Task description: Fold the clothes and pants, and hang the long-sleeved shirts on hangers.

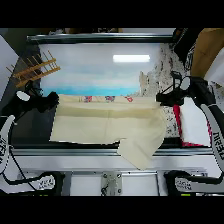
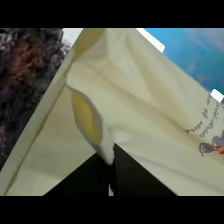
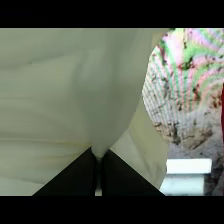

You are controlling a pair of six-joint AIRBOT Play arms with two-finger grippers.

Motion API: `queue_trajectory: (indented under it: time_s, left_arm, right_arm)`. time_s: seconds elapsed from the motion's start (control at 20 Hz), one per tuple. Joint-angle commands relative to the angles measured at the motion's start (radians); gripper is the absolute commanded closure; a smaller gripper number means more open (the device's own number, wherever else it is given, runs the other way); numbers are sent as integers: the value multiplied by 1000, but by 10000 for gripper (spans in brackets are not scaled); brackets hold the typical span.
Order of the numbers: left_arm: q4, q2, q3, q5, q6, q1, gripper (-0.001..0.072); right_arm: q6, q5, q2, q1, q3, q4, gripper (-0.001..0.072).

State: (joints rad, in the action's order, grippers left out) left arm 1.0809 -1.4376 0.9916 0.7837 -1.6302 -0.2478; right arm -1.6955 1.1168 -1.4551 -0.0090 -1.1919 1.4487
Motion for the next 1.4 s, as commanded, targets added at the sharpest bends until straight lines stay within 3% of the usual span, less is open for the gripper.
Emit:
queue_trajectory:
  time_s: [0.0,0.25,0.3,0.35,0.4,0.45,0.65,0.8,1.05,1.35]
  left_arm:
    - [-3,12,-91,-29,4,2,700]
    - [-5,13,-116,-24,4,2,697]
    - [-6,14,-110,-19,3,2,487]
    - [-13,16,-97,-10,2,2,246]
    - [-10,23,-75,11,1,2,193]
    - [-8,43,-56,27,2,-5,194]
    - [84,208,-45,121,-2,-72,194]
    - [215,355,-197,180,-75,-142,194]
    - [199,548,-508,147,-152,-256,194]
    - [127,611,-687,96,-190,-267,194]
  right_arm:
    - [-11,-29,25,7,125,5,696]
    - [-11,-37,25,6,154,-20,687]
    - [-11,-37,25,5,154,-40,680]
    - [-10,-37,27,5,153,-64,556]
    - [-10,-37,33,4,151,-81,322]
    - [-10,-29,49,3,142,-83,187]
    - [-3,11,218,-23,124,-71,188]
    - [-3,25,365,-33,127,-69,188]
    - [-3,16,475,-32,132,-72,188]
    - [-3,16,476,-31,132,-73,188]
